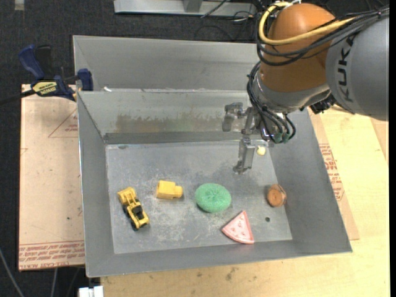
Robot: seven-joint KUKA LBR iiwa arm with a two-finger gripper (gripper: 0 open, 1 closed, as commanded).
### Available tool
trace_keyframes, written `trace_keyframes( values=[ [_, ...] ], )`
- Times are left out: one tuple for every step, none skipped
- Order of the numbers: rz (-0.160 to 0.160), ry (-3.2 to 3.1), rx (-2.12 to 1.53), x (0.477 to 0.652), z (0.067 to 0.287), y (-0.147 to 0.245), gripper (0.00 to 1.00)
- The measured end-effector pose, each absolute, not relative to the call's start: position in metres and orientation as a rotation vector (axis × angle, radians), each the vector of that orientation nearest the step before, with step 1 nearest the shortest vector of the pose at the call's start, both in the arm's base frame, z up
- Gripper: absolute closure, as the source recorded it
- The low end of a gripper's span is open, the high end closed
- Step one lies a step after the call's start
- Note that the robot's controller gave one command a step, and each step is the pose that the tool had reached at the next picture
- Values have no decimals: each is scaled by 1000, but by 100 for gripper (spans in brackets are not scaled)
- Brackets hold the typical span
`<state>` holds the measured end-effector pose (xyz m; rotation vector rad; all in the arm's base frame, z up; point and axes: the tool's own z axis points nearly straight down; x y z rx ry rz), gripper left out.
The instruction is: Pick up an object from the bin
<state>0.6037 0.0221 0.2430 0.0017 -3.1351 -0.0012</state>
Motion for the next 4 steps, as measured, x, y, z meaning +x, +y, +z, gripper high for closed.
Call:
trace_keyframes(
  values=[
    [-2,-3143,1,605,248,22,0],
    [-1,-3144,128,579,173,20,0],
    [-1,-3132,186,535,160,10,0],
    [-2,-3143,109,560,137,10,0]
  ],
)
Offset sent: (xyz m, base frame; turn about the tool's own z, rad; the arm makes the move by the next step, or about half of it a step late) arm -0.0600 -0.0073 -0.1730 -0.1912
